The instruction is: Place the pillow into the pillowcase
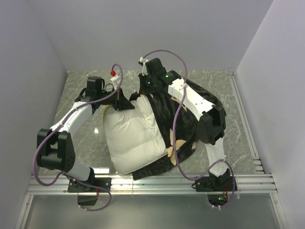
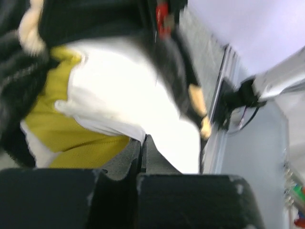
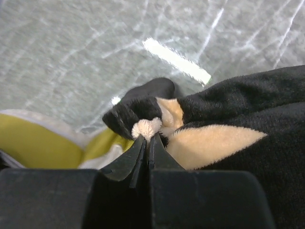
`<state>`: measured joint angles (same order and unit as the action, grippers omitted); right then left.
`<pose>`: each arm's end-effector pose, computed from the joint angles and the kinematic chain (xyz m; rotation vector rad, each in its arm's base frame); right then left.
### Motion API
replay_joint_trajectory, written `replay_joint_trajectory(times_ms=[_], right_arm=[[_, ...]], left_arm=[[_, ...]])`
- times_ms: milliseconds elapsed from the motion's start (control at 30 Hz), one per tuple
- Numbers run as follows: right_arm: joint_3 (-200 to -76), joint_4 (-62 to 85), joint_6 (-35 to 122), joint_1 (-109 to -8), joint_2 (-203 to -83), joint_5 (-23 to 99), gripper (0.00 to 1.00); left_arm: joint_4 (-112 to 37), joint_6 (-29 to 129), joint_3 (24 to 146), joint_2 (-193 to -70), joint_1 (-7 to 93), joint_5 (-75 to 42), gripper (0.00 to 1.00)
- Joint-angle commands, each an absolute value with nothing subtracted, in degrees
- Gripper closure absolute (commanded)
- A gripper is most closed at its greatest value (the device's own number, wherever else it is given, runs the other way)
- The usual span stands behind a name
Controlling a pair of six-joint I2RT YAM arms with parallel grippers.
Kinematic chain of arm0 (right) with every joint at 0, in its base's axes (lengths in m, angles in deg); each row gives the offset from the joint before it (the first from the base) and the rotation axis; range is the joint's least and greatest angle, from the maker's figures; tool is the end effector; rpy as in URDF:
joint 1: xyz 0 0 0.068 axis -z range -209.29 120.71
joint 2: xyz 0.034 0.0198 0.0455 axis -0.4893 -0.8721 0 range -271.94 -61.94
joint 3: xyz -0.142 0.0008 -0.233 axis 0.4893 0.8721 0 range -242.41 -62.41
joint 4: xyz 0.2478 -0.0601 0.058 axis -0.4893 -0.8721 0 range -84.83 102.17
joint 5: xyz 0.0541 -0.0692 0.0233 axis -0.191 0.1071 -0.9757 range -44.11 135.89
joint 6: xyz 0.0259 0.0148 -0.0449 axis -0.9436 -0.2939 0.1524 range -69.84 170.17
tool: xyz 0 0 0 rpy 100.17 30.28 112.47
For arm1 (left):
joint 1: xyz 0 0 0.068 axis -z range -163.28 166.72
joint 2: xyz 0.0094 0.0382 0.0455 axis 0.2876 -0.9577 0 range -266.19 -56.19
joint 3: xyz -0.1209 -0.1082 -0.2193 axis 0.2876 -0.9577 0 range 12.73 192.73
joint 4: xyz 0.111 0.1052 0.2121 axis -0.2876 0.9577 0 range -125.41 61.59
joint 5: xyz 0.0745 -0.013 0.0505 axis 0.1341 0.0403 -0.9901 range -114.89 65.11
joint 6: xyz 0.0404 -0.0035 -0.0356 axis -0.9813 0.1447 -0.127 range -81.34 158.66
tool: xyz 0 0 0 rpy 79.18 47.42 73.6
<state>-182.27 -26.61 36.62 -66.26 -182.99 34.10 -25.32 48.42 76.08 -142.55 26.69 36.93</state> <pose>0.3838 0.2980 0.3247 -0.5866 2.2739 0.6859 0.3180 -0.0878 0.2868 0.6452 1.9764 -1.3500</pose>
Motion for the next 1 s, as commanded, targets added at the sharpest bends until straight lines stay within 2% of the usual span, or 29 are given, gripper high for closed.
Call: replay_joint_trajectory(times_ms=[0,33,100,133,167,200,300,333,367,400,433,467,500,733,833,967], right_arm=[[-178.0,-23.7,37.8,-67.4,-178.9,32.3,0.89],[-177.4,-23.8,38.4,-67.1,-179.0,30.9,0.85],[-176.8,-23.7,38.9,-66.6,-180.0,29.9,0.83],[-177.1,-23.9,39.8,-66.6,-180.5,29.1,0.84],[-178.5,-24.3,40.0,-66.6,-181.2,28.8,0.96],[-179.6,-25.3,40.0,-66.6,-182.8,28.2,1.0],[-182.3,-26.8,40.1,-66.6,-184.5,25.9,1.0],[-182.9,-26.9,40.4,-66.6,-184.8,25.7,0.92],[-183.9,-27.3,40.7,-66.6,-185.2,25.4,0.7],[-184.1,-27.6,40.9,-66.6,-185.7,25.0,0.67],[-184.4,-27.7,41.9,-66.6,-185.9,24.6,0.71],[-185.1,-28.1,42.0,-66.7,-186.6,24.4,0.93],[-185.5,-28.4,41.9,-66.6,-187.0,25.5,1.0],[-183.8,-26.3,40.9,-66.6,-184.8,21.1,1.0],[-183.8,-24.0,36.2,-66.6,-182.7,13.3,1.0],[-181.1,-13.9,25.8,-66.7,-177.8,5.1,1.0]], left_arm=[[-10.2,28.8,75.9,-140.5,26.4,43.5,1.0],[-4.4,24.9,76.1,-141.1,26.4,43.2,1.0],[-1.8,19.7,75.6,-142.2,26.3,42.7,1.0],[-1.7,19.1,75.5,-142.4,26.4,42.4,1.0],[-1.5,18.6,75.7,-142.6,26.5,42.3,1.0],[-1.6,18.0,76.2,-142.6,26.6,42.1,1.0],[1.5,14.5,79.0,-142.8,27.3,41.4,1.0],[2.5,13.4,79.7,-142.9,27.5,41.1,1.0],[3.3,12.3,80.7,-143.2,27.9,40.9,1.0],[4.4,11.3,81.2,-143.3,27.9,40.9,1.0],[4.8,11.0,81.4,-143.3,27.9,40.9,1.0],[5.3,9.9,81.6,-143.2,28.0,40.9,1.0],[5.0,9.9,81.5,-143.0,28.1,40.7,1.0],[-1.0,14.8,79.4,-140.7,28.2,40.0,1.0],[-12.9,26.1,77.0,-140.1,28.2,40.2,1.0],[-42.5,49.6,73.8,-138.8,28.8,41.5,1.0]])
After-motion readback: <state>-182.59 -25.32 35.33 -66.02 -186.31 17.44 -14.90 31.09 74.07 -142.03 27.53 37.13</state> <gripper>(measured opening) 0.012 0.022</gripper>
